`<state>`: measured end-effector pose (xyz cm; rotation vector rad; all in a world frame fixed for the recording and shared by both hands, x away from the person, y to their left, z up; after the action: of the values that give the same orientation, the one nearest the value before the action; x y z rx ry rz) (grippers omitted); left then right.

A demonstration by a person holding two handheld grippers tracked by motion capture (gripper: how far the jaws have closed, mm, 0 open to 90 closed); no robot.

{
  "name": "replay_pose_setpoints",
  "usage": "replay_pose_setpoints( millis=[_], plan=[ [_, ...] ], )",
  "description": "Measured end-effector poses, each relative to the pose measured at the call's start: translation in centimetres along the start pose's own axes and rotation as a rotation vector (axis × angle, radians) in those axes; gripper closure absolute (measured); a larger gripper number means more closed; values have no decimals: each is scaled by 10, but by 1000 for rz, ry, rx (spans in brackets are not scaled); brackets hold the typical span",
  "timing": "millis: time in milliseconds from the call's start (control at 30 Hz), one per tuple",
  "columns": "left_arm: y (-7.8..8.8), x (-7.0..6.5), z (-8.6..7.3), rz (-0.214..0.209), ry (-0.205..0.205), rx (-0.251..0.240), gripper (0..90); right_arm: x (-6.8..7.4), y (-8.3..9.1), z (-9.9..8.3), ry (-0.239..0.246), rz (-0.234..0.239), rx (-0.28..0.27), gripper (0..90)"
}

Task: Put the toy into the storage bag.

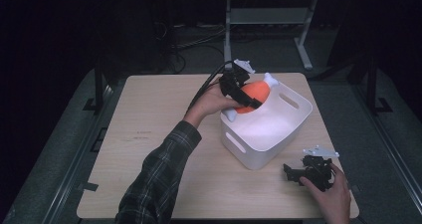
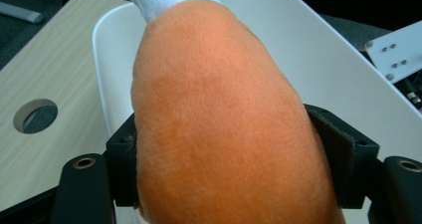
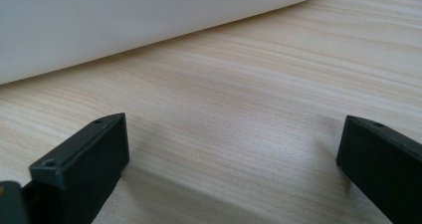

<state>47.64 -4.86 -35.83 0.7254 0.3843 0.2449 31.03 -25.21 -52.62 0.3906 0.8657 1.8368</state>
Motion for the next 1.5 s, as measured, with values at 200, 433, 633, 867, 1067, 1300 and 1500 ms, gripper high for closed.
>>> replay_pose_setpoints(
  millis=[200,433,633,867,1067,1300,1500],
  plan=[
    [-6,1,-2,-2,-3,16,257,0,0,0,0,0,1,0],
    [-8,3,-5,17,-2,30,240,0,0,0,0,0,0,0],
    [-9,3,-7,27,-4,31,223,0,0,0,2,0,-1,0],
    [-7,5,-5,42,-9,20,180,0,0,0,3,-1,-2,0],
    [0,6,-6,47,-5,7,180,0,0,0,-1,0,0,0],
    [15,6,-13,57,-5,-2,185,0,0,0,0,1,-1,0],
    [34,5,-20,68,1,-28,188,0,0,0,1,1,0,0]
  ],
)
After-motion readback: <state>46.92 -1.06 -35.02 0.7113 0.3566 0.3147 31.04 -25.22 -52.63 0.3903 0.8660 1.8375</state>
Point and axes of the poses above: each handheld gripper's, and its own axes: y roughly backward along the jaws, z roughly out of its top, x roughly to its left, the point moved 6 cm from there along -y, roughly forward along the jaws, and after that the axes turned 12 degrees about y, right-handed, at the moved point
